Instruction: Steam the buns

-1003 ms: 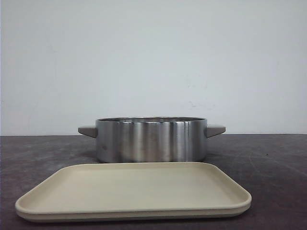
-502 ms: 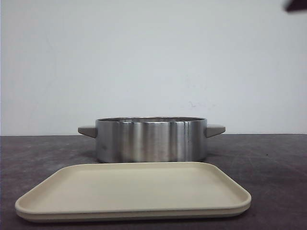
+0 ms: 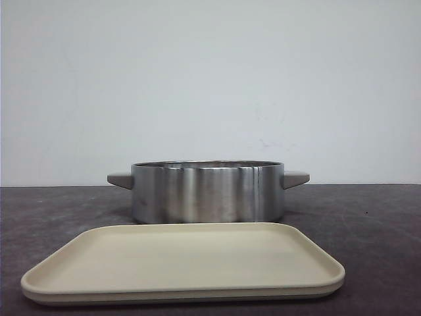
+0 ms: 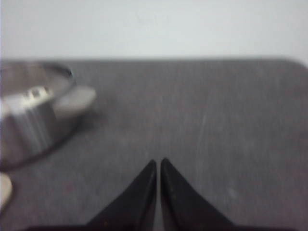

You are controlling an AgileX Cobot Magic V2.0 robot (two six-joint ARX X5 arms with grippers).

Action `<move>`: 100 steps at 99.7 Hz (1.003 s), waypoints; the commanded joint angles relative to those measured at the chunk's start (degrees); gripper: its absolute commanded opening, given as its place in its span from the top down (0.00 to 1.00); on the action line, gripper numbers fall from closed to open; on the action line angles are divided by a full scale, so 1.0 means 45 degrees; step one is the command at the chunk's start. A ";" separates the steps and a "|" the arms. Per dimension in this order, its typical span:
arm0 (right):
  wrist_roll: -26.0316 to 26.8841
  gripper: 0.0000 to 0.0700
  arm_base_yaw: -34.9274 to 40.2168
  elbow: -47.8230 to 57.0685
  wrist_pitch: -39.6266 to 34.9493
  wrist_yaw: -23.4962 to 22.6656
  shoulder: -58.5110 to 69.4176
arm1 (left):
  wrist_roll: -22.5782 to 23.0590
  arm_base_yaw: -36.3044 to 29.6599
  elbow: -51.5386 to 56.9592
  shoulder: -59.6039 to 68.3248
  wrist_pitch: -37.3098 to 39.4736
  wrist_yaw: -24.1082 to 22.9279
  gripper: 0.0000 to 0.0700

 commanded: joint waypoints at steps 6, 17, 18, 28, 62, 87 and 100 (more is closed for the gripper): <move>0.0189 0.99 -0.0029 -0.0019 -0.0272 0.0155 -0.0262 | -0.0010 -0.0107 0.0175 0.0092 0.0160 -0.0015 1.00; 0.0180 0.99 -0.0039 -0.0019 -0.0277 0.0194 -0.0262 | -0.0010 -0.0107 0.0175 0.0092 0.0165 -0.0015 1.00; 0.0160 0.99 -0.0039 -0.0019 -0.0277 0.0199 -0.0262 | -0.0010 -0.0107 0.0175 0.0092 0.0165 -0.0015 1.00; -0.0155 0.99 -0.0034 -0.0019 -0.0277 0.0194 -0.0262 | -0.0010 -0.0107 0.0175 0.0092 0.0160 -0.0015 1.00; -0.0243 0.99 0.0000 -0.0024 0.0029 0.0194 -0.0262 | -0.0010 -0.0107 0.0175 0.0092 0.0160 -0.0015 1.00; -0.0243 0.99 -0.0024 -0.0019 0.0015 0.0199 -0.0262 | -0.0010 -0.0107 0.0175 0.0092 0.0160 -0.0015 1.00; -0.0243 0.99 -0.0024 -0.0019 0.0015 0.0199 -0.0262 | -0.0010 -0.0107 0.0175 0.0092 0.0160 -0.0015 1.00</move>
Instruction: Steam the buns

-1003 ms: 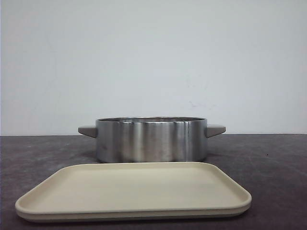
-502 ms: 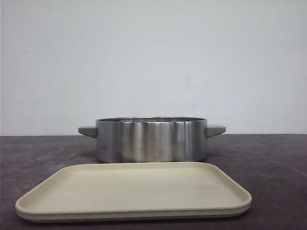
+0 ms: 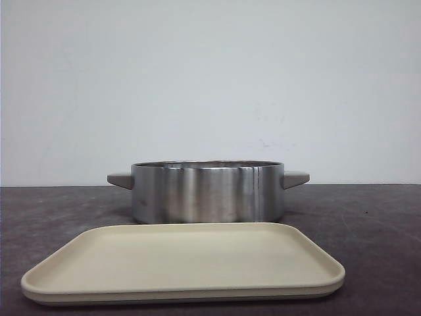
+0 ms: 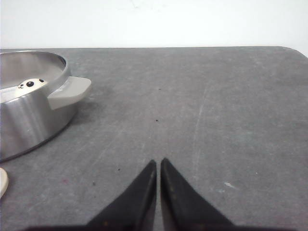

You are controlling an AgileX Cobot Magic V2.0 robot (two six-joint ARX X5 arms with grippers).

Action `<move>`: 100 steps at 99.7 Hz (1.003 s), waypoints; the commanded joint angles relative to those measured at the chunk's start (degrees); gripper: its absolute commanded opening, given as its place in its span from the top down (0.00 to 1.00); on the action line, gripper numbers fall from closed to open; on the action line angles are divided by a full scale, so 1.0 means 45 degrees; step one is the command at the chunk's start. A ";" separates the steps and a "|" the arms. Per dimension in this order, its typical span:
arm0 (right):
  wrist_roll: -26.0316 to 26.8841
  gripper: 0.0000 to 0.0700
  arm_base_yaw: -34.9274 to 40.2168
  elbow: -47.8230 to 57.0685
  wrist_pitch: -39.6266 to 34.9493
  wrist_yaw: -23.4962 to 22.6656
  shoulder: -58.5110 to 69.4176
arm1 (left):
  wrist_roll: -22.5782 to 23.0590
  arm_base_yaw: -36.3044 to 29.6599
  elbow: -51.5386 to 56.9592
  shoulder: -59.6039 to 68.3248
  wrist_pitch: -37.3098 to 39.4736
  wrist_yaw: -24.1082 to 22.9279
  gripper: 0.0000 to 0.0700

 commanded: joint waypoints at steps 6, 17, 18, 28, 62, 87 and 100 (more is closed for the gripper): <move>-0.0131 0.99 -0.0015 -0.0039 0.0155 0.0024 0.0000 | -0.0010 -0.0107 0.0175 0.0092 0.0155 -0.0015 1.00; -0.0131 0.99 -0.0015 -0.0039 0.0155 0.0024 0.0000 | -0.0010 -0.0107 0.0175 0.0092 0.0155 -0.0015 1.00; -0.0131 0.99 -0.0015 -0.0039 0.0155 0.0024 0.0000 | -0.0010 -0.0107 0.0175 0.0092 0.0155 -0.0015 1.00; -0.0131 0.99 -0.0015 -0.0039 0.0155 0.0024 0.0000 | -0.0010 -0.0107 0.0175 0.0092 0.0155 -0.0015 1.00; -0.0131 0.99 -0.0015 -0.0039 0.0155 0.0024 0.0000 | 0.0078 0.1321 0.0083 -0.0724 0.0117 0.0529 1.00; -0.0131 0.99 -0.0015 -0.0039 0.0155 0.0024 0.0000 | 0.2540 0.4138 -0.3944 -0.3881 0.3633 0.2375 1.00; -0.0131 0.99 -0.0015 -0.0039 0.0155 0.0024 0.0000 | 0.3133 0.5085 -0.7558 -0.6052 0.5819 0.3075 1.00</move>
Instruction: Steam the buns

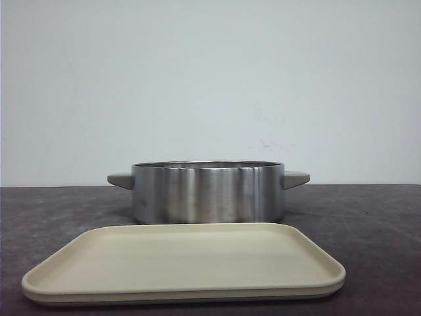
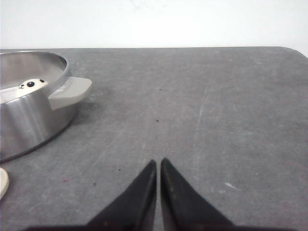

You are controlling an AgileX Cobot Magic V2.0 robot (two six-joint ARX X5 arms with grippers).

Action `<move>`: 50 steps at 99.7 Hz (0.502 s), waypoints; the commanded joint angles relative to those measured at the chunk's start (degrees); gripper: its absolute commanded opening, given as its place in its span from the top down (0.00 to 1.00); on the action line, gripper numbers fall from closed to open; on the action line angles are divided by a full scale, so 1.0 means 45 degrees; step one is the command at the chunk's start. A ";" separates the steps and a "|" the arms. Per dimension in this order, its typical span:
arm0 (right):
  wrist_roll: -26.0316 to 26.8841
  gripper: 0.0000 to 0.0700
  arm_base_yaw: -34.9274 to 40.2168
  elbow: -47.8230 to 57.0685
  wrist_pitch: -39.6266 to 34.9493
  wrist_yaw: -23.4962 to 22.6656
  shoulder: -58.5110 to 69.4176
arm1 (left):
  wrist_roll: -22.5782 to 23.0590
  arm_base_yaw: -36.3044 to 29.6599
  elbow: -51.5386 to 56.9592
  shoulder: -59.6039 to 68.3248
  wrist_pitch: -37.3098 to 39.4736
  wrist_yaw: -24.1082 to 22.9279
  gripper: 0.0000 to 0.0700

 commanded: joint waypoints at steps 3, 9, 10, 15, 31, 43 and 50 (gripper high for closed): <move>-0.0126 0.99 -0.0015 -0.0039 0.0155 0.0015 0.0000 | 0.0797 0.0505 -0.2526 -0.1292 0.1195 0.0325 1.00; -0.0126 0.99 -0.0015 -0.0039 0.0155 0.0010 0.0000 | 0.0699 0.0903 -0.3968 -0.2195 0.1715 0.0340 1.00; -0.0126 0.99 -0.0015 -0.0039 0.0155 0.0010 0.0000 | 0.0695 0.0967 -0.4197 -0.2336 0.1787 0.0345 1.00; -0.0126 0.99 -0.0015 -0.0039 0.0155 0.0019 0.0000 | 0.0651 0.1273 -0.5260 -0.2958 0.2157 0.0345 1.00; -0.0126 0.99 -0.0015 -0.0039 0.0155 0.0015 0.0000 | 0.0593 0.2142 -0.7859 -0.4410 0.2943 0.1015 1.00; -0.0126 0.99 -0.0015 -0.0039 0.0155 0.0015 0.0000 | 0.0515 0.2497 -0.8874 -0.4809 0.3075 0.1190 1.00; -0.0126 0.99 -0.0015 -0.0039 0.0155 0.0015 0.0000 | 0.0515 0.2618 -0.9233 -0.4809 0.3206 0.1185 1.00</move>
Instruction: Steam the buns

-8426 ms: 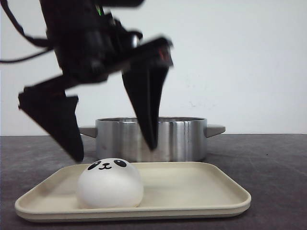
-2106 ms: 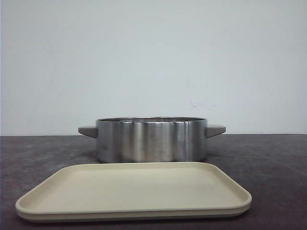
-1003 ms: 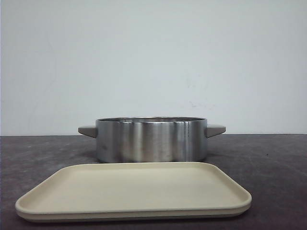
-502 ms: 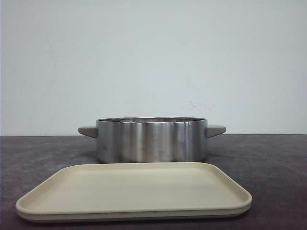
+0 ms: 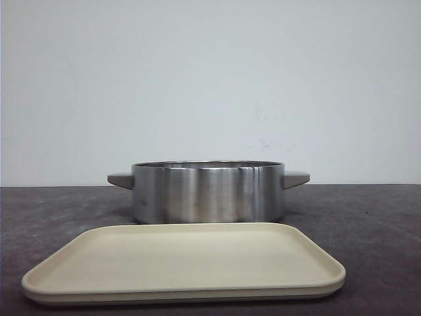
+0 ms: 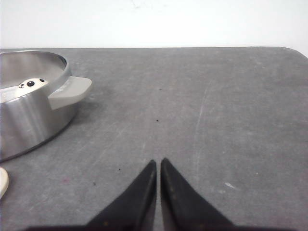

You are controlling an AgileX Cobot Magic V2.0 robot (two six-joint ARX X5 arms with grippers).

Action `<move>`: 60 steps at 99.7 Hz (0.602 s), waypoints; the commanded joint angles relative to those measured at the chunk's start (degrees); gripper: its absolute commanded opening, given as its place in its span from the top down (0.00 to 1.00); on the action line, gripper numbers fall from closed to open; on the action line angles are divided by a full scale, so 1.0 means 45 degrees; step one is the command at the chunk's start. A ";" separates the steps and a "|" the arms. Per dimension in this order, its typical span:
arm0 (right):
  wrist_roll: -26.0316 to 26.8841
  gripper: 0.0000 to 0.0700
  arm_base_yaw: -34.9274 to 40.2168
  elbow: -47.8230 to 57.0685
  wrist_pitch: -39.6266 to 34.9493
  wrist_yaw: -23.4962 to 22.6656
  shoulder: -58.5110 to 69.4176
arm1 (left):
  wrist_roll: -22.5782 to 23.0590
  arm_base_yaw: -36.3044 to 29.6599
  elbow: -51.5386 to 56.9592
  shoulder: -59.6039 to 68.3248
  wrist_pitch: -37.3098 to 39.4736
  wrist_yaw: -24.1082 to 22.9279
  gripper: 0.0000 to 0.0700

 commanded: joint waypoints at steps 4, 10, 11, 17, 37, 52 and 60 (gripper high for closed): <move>-0.0097 0.99 -0.0015 -0.0039 0.0155 0.0019 0.0000 | 0.0083 0.0121 -0.0355 -0.0029 0.0578 0.0068 1.00; -0.0097 0.99 -0.0015 -0.0039 0.0155 0.0019 0.0000 | 0.0097 0.0170 -0.0680 -0.0029 0.0933 0.0053 1.00; -0.0097 0.99 -0.0015 -0.0039 0.0155 0.0019 0.0000 | 0.0097 0.0180 -0.0733 -0.0029 0.0996 0.0053 1.00; -0.0097 0.99 -0.0015 -0.0039 0.0155 0.0019 0.0000 | 0.0087 0.0238 -0.1073 -0.0029 0.1481 0.0053 1.00; -0.0097 0.99 -0.0015 -0.0039 0.0155 0.0019 0.0000 | -0.0588 0.0505 -0.2195 -0.0029 0.2788 -0.0204 1.00; -0.0097 0.99 -0.0015 -0.0039 0.0155 0.0019 0.0000 | -0.1127 0.0636 -0.2841 -0.0029 0.3045 -0.0806 1.00; -0.0097 0.99 -0.0015 -0.0039 0.0155 0.0019 0.0000 | -0.1049 0.0680 -0.2875 -0.0029 0.2720 -0.0991 1.00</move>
